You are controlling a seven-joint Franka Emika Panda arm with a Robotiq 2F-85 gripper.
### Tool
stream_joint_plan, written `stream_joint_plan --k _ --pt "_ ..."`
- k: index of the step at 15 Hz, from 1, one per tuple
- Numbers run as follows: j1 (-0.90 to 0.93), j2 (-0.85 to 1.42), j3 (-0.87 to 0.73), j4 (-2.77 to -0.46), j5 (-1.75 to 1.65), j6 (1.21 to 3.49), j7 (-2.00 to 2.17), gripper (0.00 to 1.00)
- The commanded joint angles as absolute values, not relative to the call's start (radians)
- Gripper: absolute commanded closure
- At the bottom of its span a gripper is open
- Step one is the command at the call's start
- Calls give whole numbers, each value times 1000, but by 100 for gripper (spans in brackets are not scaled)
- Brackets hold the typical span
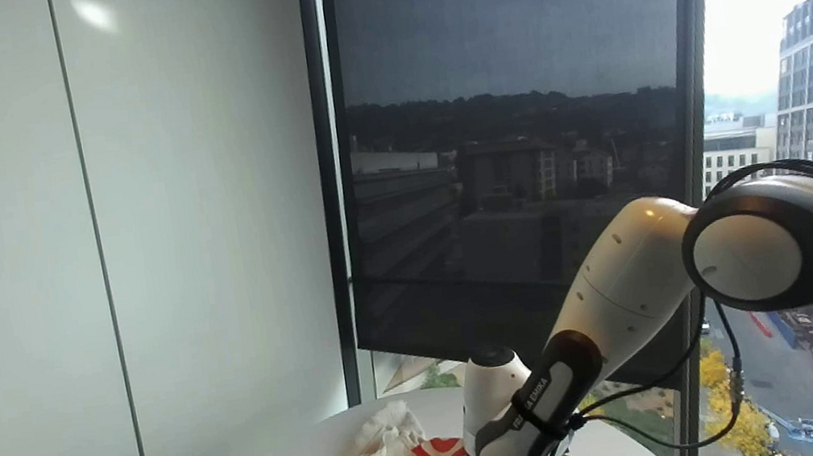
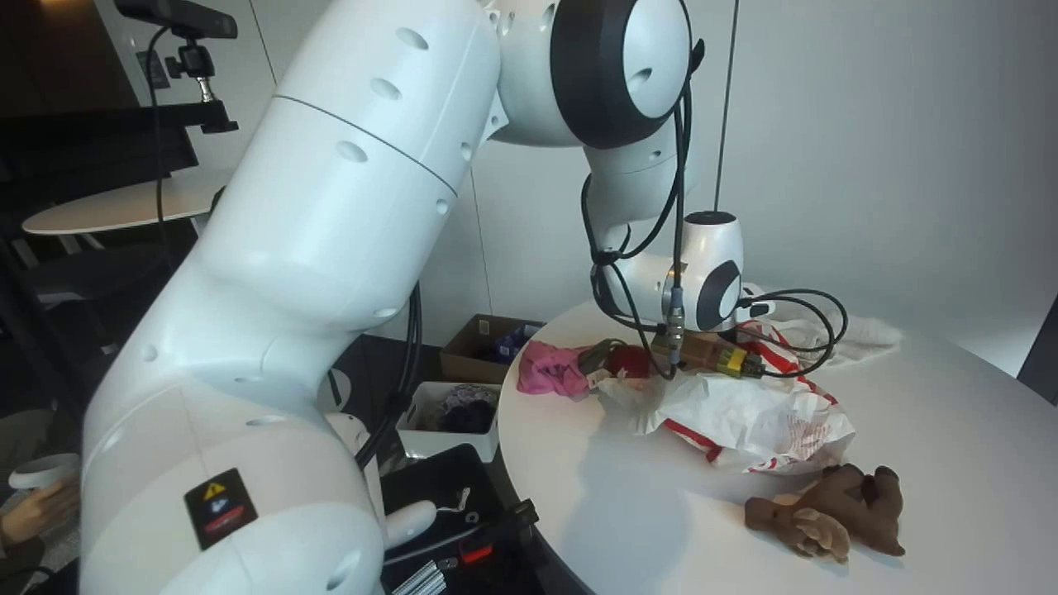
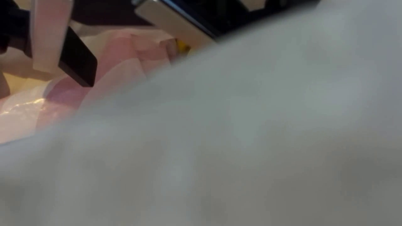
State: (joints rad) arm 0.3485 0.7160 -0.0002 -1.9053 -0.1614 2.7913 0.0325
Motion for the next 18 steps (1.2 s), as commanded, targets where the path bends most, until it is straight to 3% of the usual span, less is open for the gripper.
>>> stream_joint_plan --k 1,18 --pt "393 767 -55 -1847 -208 2814 107 0" --pt "346 882 -85 -1711 -208 2824 128 0"
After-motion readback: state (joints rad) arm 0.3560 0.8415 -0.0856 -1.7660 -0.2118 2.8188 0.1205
